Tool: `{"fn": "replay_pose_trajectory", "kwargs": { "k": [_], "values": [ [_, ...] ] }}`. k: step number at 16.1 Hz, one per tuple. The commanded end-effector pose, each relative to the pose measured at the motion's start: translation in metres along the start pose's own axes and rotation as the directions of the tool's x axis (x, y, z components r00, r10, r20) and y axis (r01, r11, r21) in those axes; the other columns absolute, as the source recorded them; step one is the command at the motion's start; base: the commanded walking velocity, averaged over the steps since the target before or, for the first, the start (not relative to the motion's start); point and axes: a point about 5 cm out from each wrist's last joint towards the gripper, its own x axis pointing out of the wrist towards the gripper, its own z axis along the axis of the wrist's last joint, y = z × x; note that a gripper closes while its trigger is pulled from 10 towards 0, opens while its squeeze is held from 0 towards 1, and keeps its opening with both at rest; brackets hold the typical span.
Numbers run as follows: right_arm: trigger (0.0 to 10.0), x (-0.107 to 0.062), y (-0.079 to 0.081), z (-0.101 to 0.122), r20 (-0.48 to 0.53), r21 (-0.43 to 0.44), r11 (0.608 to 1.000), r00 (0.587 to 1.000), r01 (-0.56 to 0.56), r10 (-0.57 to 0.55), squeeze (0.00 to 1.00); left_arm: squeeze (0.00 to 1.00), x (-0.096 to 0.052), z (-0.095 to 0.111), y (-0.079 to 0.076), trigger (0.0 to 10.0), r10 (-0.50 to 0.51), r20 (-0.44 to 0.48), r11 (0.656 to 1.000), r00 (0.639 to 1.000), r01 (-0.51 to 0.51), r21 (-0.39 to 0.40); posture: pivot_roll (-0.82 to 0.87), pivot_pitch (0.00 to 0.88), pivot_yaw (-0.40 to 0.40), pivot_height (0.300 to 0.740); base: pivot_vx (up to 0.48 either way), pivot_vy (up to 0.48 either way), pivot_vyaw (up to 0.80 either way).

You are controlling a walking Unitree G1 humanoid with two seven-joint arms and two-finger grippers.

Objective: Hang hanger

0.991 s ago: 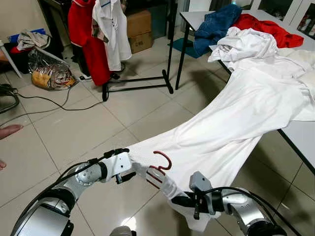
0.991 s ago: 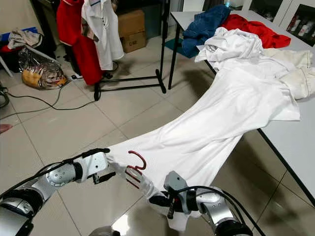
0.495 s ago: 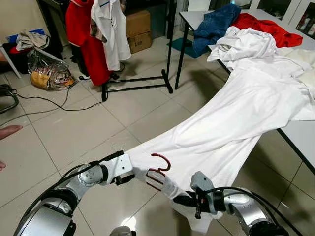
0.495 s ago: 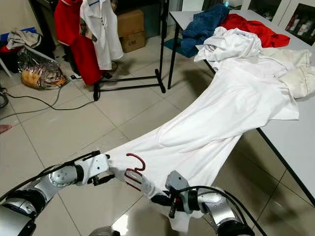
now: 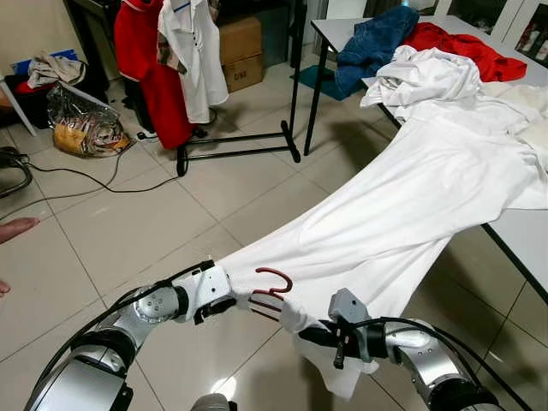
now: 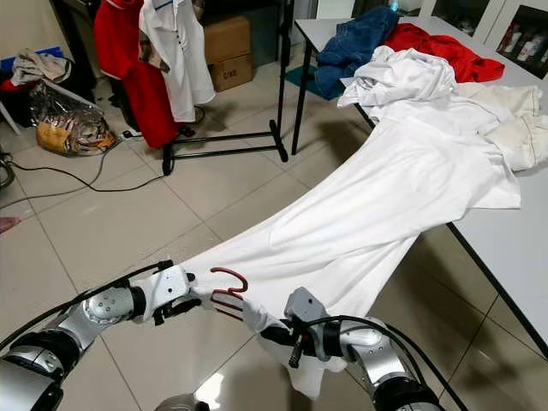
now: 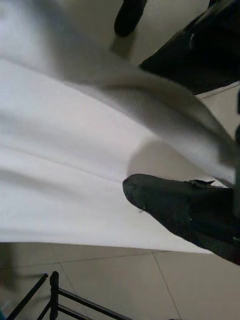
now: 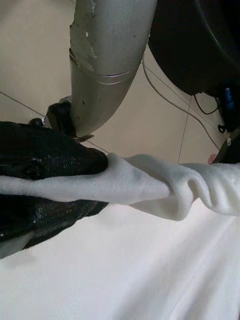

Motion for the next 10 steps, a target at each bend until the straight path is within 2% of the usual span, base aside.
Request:
{"fn": "replay_pose_trajectory", "kwargs": {
  "k": [1,3,5,10],
  "values": [
    [10.0,0.000,-0.010,0.016,0.068,-0.043,0.998,0.996,0.053,-0.050,0.00,0.00,0.003,-0.001,-0.009,0.0,-0.032,0.020,0.999,0.999,0.033,-0.035,0.12,0.000,0.019,0.740,0.000,0.000,0.00],
    [10.0,-0.001,-0.013,0.017,0.075,-0.045,0.995,0.994,0.088,-0.084,0.00,0.00,0.006,0.001,-0.015,0.0,-0.059,0.043,0.996,0.997,0.062,-0.069,0.12,0.000,0.019,0.740,0.000,0.000,0.00],
    [10.0,-0.001,-0.014,0.018,0.083,-0.049,0.993,0.991,0.111,-0.106,0.00,0.00,0.011,0.001,-0.028,0.0,-0.122,0.061,0.985,0.991,0.128,-0.119,0.12,0.000,0.021,0.740,0.000,0.000,0.00],
    [10.0,-0.002,-0.015,0.019,0.092,-0.051,0.990,0.988,0.131,-0.126,0.00,0.00,0.015,0.000,-0.042,0.0,-0.193,0.079,0.960,0.978,0.205,-0.191,0.12,0.000,0.023,0.740,0.000,0.000,0.00]
  ]
}}
